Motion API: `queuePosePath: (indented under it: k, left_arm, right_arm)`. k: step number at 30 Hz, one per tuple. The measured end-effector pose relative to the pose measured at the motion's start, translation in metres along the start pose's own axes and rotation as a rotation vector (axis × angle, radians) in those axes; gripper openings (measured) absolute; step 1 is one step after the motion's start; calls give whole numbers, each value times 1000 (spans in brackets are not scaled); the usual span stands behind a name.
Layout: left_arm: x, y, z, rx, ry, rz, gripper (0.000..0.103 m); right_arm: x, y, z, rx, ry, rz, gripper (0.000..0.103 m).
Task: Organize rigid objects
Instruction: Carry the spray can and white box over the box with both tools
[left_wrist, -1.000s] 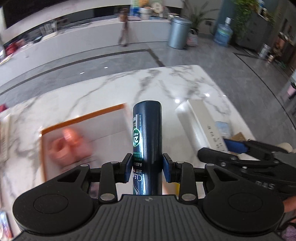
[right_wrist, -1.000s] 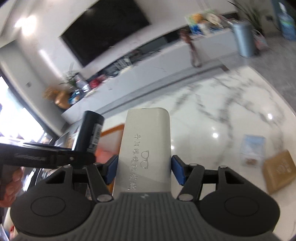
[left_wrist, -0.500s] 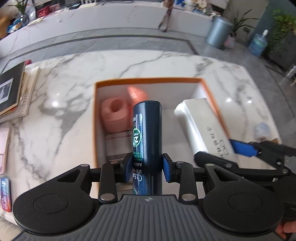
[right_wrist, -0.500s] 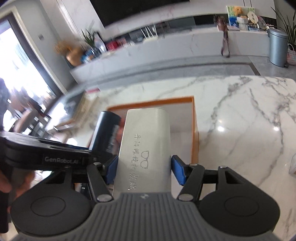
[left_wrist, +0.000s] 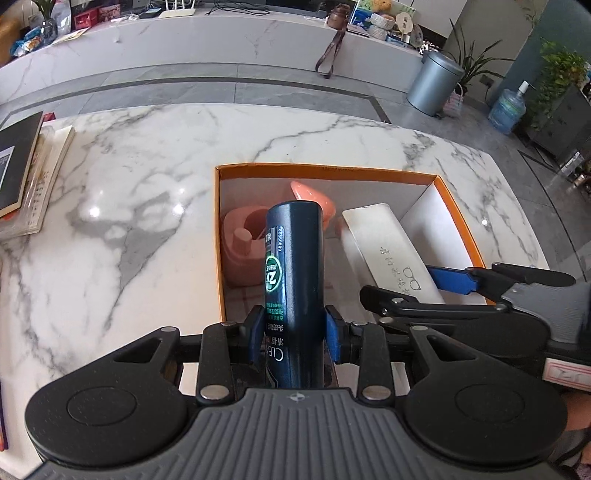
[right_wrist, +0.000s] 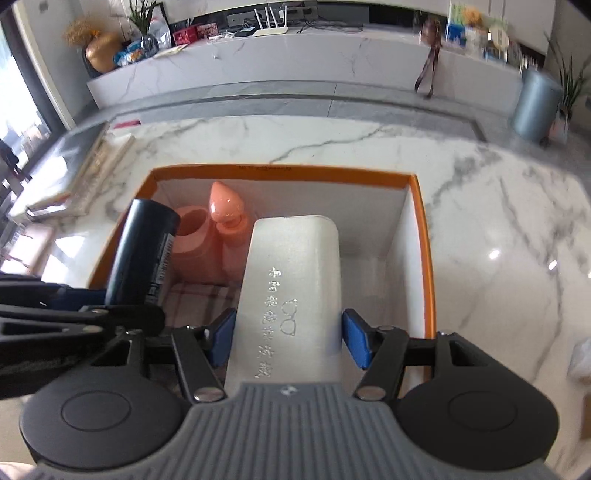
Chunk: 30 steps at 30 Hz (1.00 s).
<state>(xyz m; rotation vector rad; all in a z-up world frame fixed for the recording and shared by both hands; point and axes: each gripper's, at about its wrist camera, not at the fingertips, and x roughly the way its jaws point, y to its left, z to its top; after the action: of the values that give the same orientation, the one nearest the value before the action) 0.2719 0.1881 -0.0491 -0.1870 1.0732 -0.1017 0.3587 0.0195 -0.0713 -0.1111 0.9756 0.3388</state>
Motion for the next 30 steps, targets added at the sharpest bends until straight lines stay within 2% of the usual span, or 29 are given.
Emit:
queuePosePath:
  k: [8,12,15,18,21,25,27,30]
  left_arm:
    - [1,8,3,-23,-10,-44,38]
    - [1,12,3,-48,-1,-58,38]
    - [-1,13,2,-47,-1,-61,38]
    - [-2,12,2,-43,4,-56,38]
    - [-1,11,1,-51,12,-59,38]
    - [-3,9,-2,-69,26,-80,38]
    - [-4,6,-4,-73,32,-91,38]
    - [-4,-2,-6,-81,44,-114,38]
  right_arm:
    - [11,15,0,-82,40,-93,62]
    - [23,12,1,-59,81,-64,63]
    - [36,11,0,-47,90,-96,62]
    - [42,7,0,-23,93,-53,62]
    - [33,5,3,-43,64,-18,67]
    - [17,4,7,-86,50,28,63]
    - [1,1,6,-114,14,43,61]
    - [-29,-11,4,-113,-86,55,61]
